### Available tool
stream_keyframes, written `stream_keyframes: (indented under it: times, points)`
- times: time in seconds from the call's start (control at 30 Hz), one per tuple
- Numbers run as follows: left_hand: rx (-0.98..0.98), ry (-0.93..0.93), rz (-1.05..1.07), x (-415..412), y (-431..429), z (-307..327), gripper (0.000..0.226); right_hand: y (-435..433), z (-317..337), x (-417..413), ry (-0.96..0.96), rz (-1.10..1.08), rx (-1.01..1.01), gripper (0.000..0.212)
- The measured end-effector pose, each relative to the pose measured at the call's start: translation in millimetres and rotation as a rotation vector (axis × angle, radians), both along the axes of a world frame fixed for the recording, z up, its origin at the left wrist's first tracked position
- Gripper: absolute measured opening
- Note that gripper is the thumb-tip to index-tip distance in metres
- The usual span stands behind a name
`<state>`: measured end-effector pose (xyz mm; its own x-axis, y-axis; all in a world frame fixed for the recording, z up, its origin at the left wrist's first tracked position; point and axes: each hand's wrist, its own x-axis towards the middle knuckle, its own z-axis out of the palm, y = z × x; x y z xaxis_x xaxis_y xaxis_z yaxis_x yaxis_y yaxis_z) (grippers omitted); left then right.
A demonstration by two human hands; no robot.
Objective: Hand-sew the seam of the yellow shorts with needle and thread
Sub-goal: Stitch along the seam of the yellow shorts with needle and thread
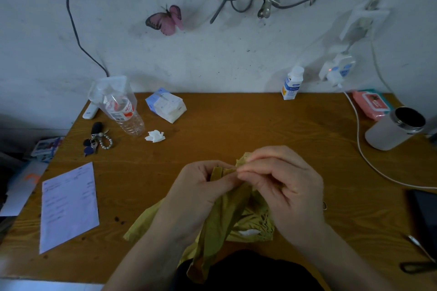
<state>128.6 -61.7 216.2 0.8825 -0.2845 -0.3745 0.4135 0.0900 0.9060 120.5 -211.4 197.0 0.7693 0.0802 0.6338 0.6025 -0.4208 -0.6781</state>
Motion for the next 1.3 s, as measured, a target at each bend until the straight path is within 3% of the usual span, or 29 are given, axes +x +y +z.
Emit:
stream_keyframes:
  times: [0.17,0.3,0.47,0.63,0.7,0.77,0.9,0.97,1.3]
  points:
    - [0.023,-0.008,0.058,0,1,1,0.015,3,-10,5,0.07,-0.047,-0.012,0.019]
    - [0.027,0.027,0.046,-5,-7,0,0.017,9,-17,8,-0.026,-0.132,-0.078,0.022]
    - [-0.28,0.29,0.032,-1,-14,1,0.011,15,-22,9,-0.105,-0.172,-0.034,0.02]
    - [-0.277,0.416,0.055,-7,-27,-7,0.013,25,-10,19,-0.198,-0.165,0.027,0.012]
    - [-0.257,0.401,0.08,-9,-28,-11,0.015,27,-3,25,-0.121,-0.162,0.065,0.018]
    - [-0.226,0.336,0.161,-7,-20,-15,0.026,24,4,26,0.096,-0.104,0.209,0.018]
    - [-0.122,0.155,0.236,-2,6,-9,0.013,6,14,20,0.666,0.256,0.895,0.021]
    - [-0.079,0.102,0.263,-2,15,-5,0.013,-5,13,19,0.803,0.28,1.076,0.018]
    - [0.066,-0.028,0.292,0,23,1,0.016,-43,7,20,0.815,0.142,1.226,0.015]
